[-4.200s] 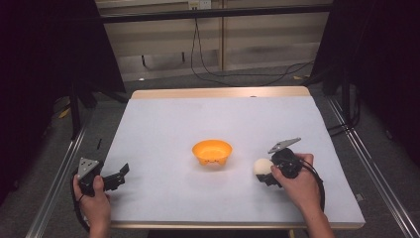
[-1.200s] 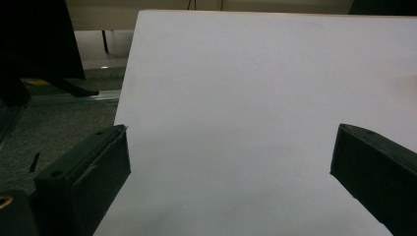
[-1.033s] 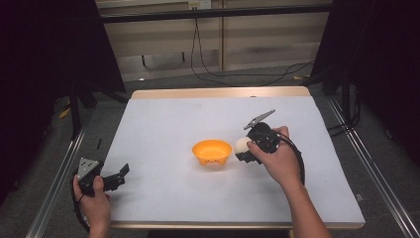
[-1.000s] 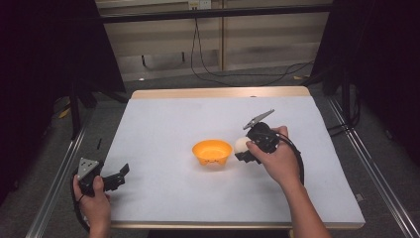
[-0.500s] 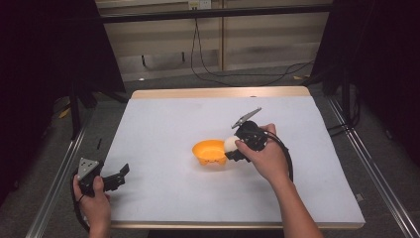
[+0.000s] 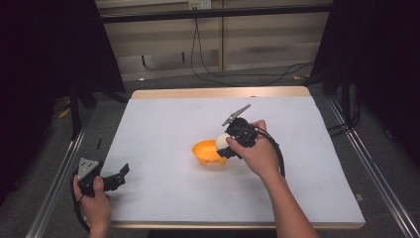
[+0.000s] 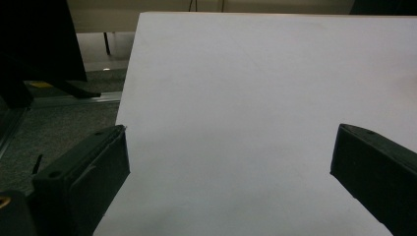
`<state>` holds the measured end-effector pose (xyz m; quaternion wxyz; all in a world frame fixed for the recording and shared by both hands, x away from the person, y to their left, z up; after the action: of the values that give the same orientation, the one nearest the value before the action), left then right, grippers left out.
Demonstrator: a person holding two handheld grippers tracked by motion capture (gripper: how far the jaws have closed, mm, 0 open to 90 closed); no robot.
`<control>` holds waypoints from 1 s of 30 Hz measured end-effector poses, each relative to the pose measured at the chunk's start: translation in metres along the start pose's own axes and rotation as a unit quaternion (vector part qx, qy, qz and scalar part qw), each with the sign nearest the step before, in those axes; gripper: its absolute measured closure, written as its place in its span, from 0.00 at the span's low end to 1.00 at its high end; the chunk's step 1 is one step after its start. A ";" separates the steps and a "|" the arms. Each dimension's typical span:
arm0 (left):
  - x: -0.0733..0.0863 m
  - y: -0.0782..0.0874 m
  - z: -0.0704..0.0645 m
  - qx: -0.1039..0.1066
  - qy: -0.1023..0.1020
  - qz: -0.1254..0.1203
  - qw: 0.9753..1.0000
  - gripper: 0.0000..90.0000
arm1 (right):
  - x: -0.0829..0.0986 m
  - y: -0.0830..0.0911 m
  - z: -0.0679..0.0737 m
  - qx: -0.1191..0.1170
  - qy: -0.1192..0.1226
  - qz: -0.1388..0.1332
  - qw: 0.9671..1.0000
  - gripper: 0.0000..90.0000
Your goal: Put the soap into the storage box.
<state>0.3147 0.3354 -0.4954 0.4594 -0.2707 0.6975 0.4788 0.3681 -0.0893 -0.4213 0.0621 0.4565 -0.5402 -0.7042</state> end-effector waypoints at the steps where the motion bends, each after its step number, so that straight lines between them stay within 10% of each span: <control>1: 0.000 0.000 0.000 0.000 0.000 0.000 1.000 0.01 | -0.001 0.000 0.000 0.000 0.001 -0.001 1.000 0.26; 30: 0.000 0.000 0.001 0.006 0.000 0.004 1.000 0.02 | -0.019 -0.029 0.014 -0.014 0.024 0.032 0.999 0.26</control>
<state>0.3152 0.3358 -0.4955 0.4594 -0.2654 0.7012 0.4763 0.3809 -0.0563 -0.4338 0.1040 0.4550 -0.5430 -0.6980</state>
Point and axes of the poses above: each handheld gripper's, and its own axes: y roughly backward along the jaws, x roughly out of its underside, z roughly to its left, the point moved 3 cm from there along -y, roughly forward along the jaws, and after that the axes turned 6 degrees about x, right-handed, at the moved point
